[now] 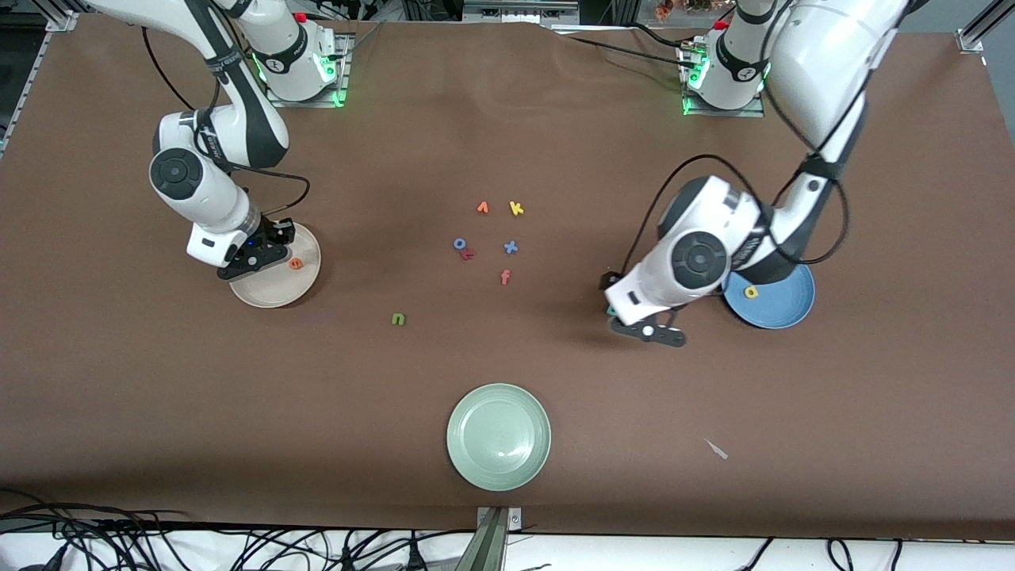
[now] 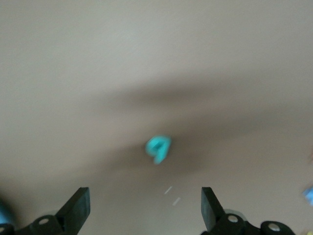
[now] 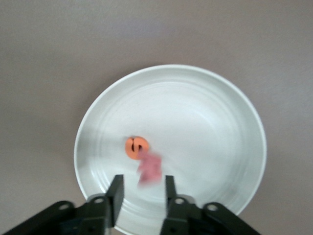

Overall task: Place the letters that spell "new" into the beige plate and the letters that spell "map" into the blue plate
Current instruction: 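Grasp the teal 9 and green u with the left and right grippers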

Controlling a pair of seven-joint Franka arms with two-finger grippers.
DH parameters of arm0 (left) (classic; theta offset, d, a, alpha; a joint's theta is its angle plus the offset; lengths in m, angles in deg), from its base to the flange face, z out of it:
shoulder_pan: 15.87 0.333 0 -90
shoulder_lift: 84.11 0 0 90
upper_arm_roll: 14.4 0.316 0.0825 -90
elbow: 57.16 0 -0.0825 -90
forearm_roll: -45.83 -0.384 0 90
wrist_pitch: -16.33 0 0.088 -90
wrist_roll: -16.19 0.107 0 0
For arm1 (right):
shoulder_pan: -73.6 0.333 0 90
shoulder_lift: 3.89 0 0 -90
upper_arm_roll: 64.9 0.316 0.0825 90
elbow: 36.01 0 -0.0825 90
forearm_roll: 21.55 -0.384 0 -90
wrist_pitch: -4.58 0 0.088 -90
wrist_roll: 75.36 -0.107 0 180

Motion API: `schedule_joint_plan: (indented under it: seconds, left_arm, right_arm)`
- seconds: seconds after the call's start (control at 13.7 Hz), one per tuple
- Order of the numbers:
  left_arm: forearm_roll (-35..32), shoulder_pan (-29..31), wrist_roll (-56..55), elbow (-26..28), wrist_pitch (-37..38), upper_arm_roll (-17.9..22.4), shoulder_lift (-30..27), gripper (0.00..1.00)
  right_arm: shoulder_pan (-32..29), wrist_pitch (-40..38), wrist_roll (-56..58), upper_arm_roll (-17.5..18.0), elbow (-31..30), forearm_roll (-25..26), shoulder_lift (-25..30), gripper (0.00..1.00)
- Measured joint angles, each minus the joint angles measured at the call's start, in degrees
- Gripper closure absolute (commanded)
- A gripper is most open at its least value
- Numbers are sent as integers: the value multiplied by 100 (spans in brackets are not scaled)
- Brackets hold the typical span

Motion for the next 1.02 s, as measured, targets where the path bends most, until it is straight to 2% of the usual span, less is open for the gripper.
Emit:
schedule_joint_plan:
  seconds: [0.15,0.29,0.51,0.73,0.95,1.02]
  left_arm:
    - [0,-13,0,4,-411,31,269,14]
    - [0,22,7,19,-466,94,491,22]
    - [0,32,10,26,-492,167,657,23]
    - [-210,20,-89,71,-630,166,740,25]
    - [-380,-40,-258,130,-722,157,793,44]
    - [-381,-51,-265,144,-737,157,797,56]
  right_arm:
    - [16,28,-453,230,-2,0,5,29]
    - [73,83,-1141,601,52,-4,14,29]
    - [583,118,-2196,844,602,-5,-242,30]
    - [853,114,-2519,847,1733,-39,-1107,31]
    - [989,120,-2868,804,2731,-246,-2057,33]
    - [1064,120,-2936,751,2997,-389,-2313,33]
